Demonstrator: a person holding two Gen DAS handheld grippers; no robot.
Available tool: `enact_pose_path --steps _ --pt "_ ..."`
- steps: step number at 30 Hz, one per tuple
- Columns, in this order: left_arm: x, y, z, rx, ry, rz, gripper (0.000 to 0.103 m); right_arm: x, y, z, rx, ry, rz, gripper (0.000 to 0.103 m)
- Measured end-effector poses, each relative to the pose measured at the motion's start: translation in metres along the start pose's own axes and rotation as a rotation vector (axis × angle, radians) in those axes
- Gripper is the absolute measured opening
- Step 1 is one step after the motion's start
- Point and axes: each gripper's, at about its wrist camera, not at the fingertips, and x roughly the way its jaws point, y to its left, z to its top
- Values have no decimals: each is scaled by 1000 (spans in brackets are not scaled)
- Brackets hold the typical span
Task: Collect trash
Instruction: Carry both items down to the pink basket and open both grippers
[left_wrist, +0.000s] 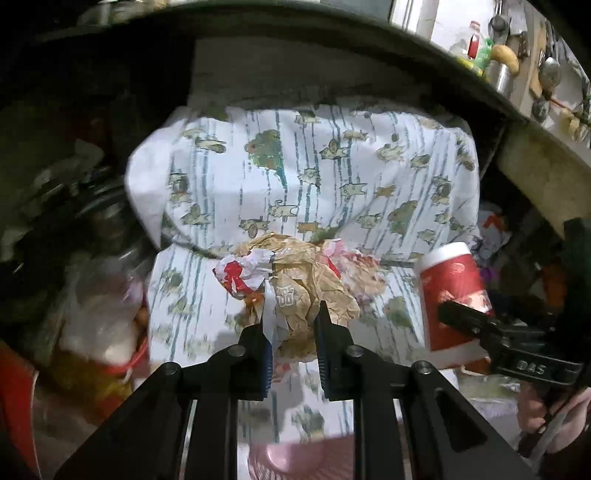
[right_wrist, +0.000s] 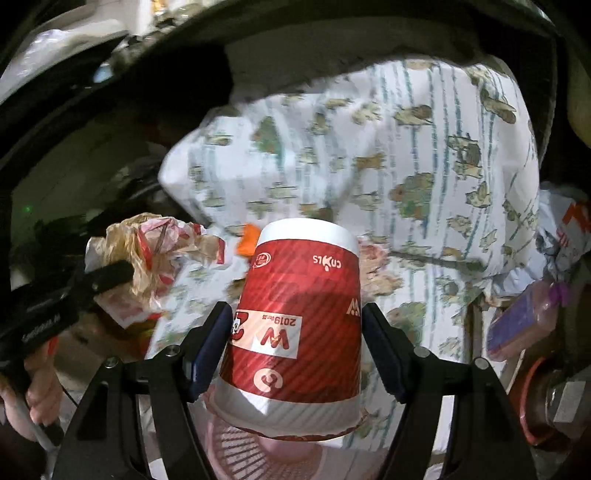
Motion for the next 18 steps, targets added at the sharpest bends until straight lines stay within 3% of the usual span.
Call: enact_pose_path --steps 3,6,11,14,18 --pt "-36 -18 -21 44 2 8 21 -20 14 -19 2 13 48 70" --pt "-52 -27 -44 51 22 -1 21 -36 27 -41 -21 18 41 71" --pt "-43 -10 -91 -85 177 -44 21 -35 33 -81 25 93 63 71" --pt "-23 -4 -125 -121 354 -72 21 -19 34 -105 41 154 52 71" --pt "-11 -4 -155 -125 393 -33 21 10 37 -134 48 264 61 71"
